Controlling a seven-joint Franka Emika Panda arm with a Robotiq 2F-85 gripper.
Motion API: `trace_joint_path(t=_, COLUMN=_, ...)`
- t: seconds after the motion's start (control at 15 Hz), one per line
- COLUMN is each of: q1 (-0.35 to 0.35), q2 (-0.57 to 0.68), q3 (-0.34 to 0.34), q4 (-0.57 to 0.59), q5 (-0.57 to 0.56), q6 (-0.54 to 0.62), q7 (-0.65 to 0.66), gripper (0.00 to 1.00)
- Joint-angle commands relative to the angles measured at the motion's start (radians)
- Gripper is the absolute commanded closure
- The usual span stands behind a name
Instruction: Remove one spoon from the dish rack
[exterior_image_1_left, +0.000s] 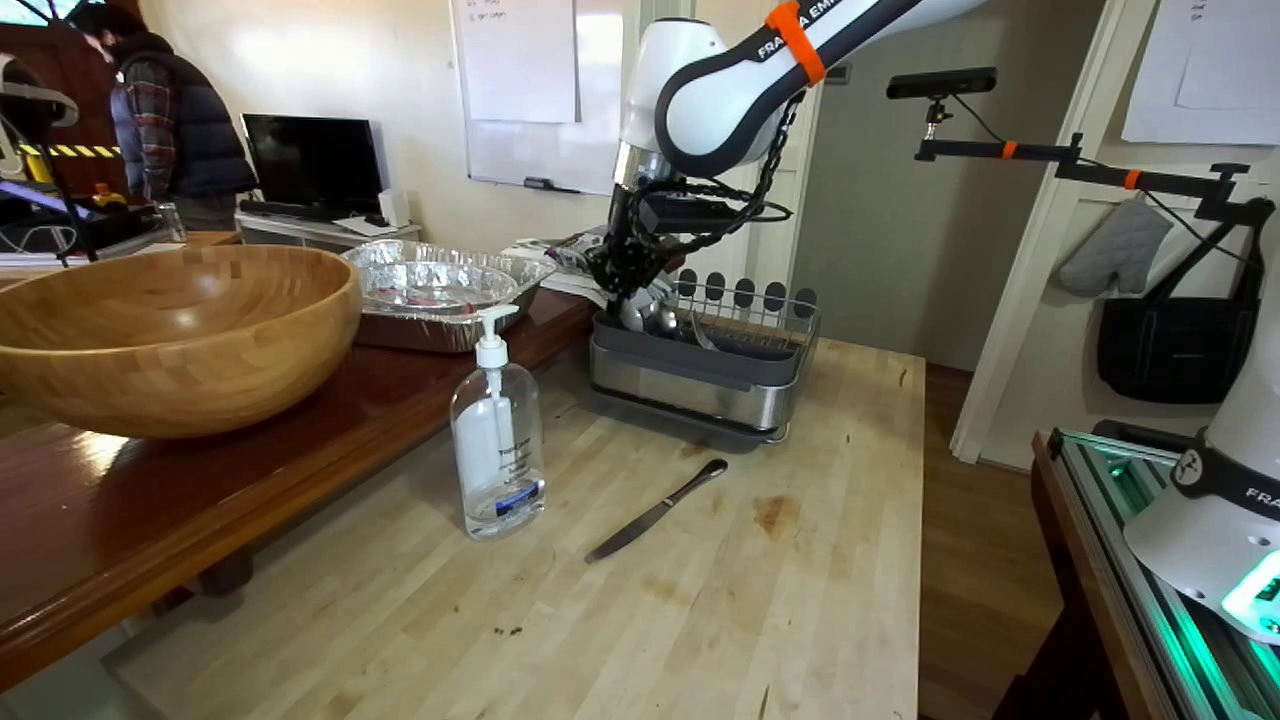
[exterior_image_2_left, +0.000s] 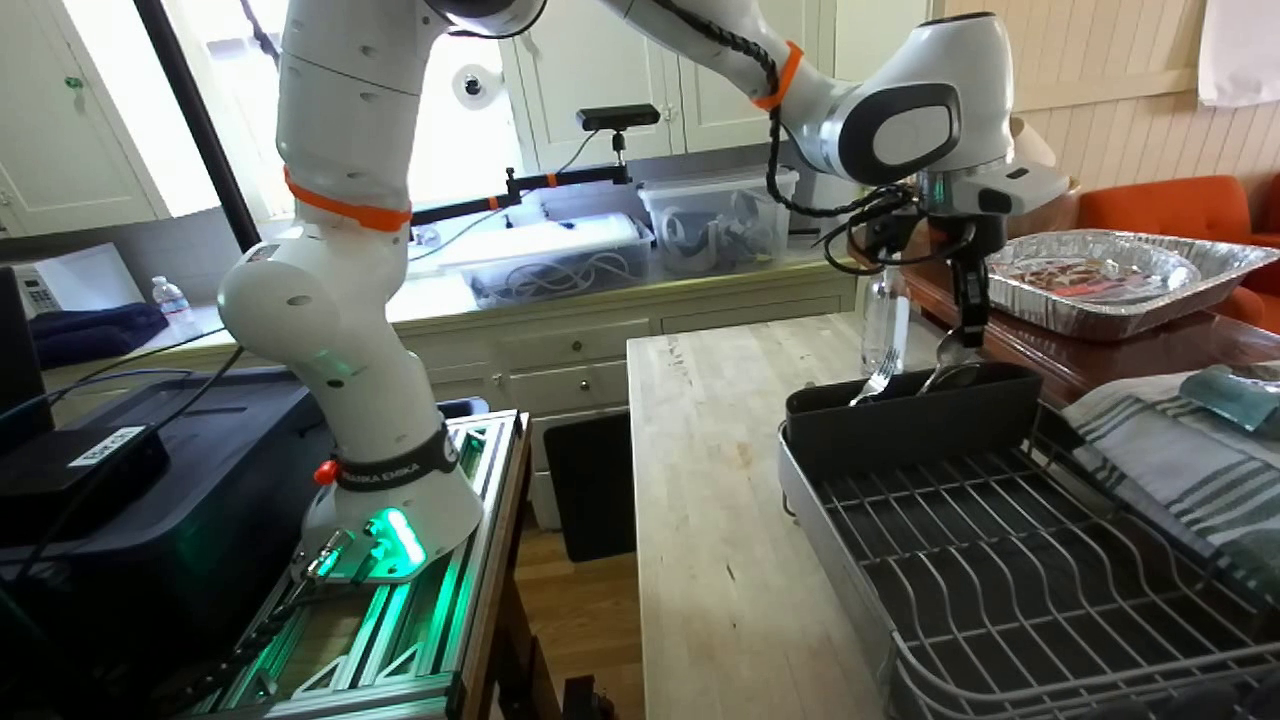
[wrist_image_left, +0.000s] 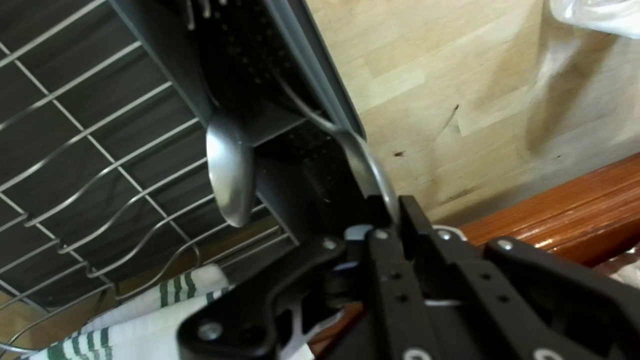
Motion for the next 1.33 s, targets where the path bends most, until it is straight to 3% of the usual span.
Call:
trace_joint_path(t=0.0, q1=0.01, q2=-0.04, q3=-0.005, q4=-0.013, q5=0.018, q6=-0.028, q7=-0.02, gripper=0.98)
trace_joint_path(t=0.73, q1=0.056, q2=-0.188, q3=-0.009, q4=-0.051, q5=-0.097, q6=0.007, q7=-0.023, gripper=0.98)
trace_joint_path(t=1.27, q1=0.084, q2=-0.276, q3=0.035, q4=-0.073, q5=-0.152, q6=-0.005, q7=-0.055, gripper=0.98)
